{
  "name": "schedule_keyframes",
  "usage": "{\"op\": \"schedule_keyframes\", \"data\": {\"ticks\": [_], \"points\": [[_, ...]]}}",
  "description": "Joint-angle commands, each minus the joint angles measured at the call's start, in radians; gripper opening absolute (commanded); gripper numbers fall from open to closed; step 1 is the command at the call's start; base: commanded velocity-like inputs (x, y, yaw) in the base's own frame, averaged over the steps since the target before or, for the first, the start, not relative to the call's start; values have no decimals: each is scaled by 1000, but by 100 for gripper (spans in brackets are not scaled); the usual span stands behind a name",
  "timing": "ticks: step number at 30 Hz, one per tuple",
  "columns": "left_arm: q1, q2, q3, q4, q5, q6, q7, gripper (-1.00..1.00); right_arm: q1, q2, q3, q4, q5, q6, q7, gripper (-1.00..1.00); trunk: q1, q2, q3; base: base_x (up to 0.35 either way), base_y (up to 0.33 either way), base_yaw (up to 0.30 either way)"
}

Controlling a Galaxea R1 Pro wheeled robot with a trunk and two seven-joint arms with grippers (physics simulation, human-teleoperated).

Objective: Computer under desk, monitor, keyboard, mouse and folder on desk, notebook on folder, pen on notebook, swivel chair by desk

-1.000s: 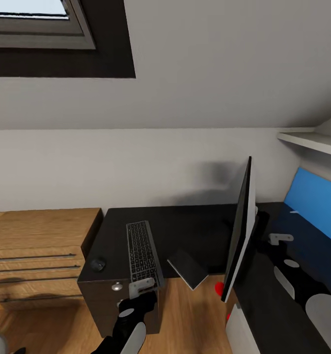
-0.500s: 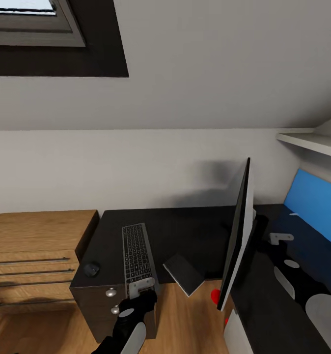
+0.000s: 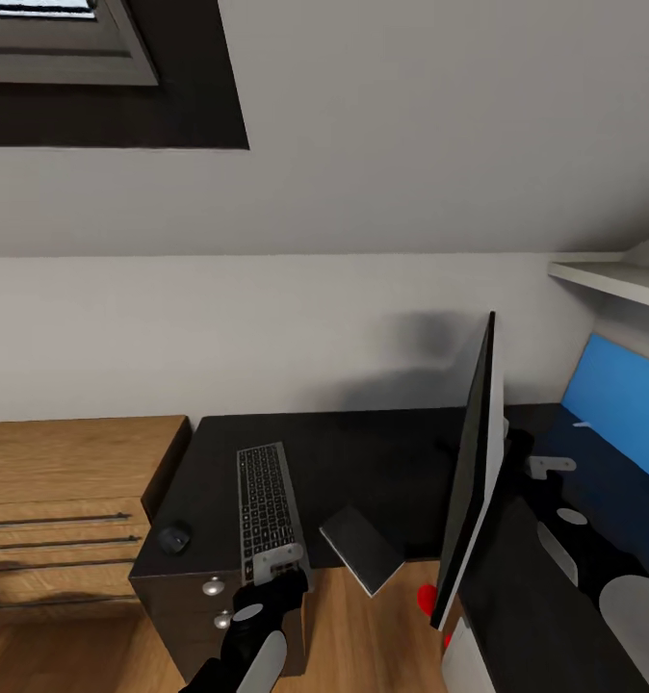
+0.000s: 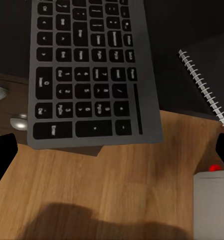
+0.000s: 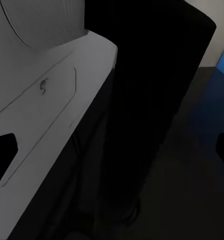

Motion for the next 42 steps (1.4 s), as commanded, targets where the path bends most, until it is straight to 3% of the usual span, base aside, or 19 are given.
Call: {"op": "schedule_keyframes", "data": {"ticks": [1, 9, 22, 42], "points": [[-1, 0, -2, -1, 6, 3, 7, 100, -1, -1, 8, 1, -11, -5, -2, 100, 0, -2, -2, 11, 0, 0], [-1, -1, -2, -1, 6, 3, 7, 100, -2, -1, 6, 1, -11, -4, -3, 100, 0, -2, -2, 3, 0, 0], [-1, 2, -2, -92, 10, 3, 7, 100, -2, -1, 7, 1, -10, -3, -4, 100, 0, -2, -2, 0, 0, 0], [-1, 2, 0, -129, 16, 6, 9, 100, -2, -1, 9, 1, -11, -2, -4, 100, 77, -142, -65, 0, 0, 0]]}}
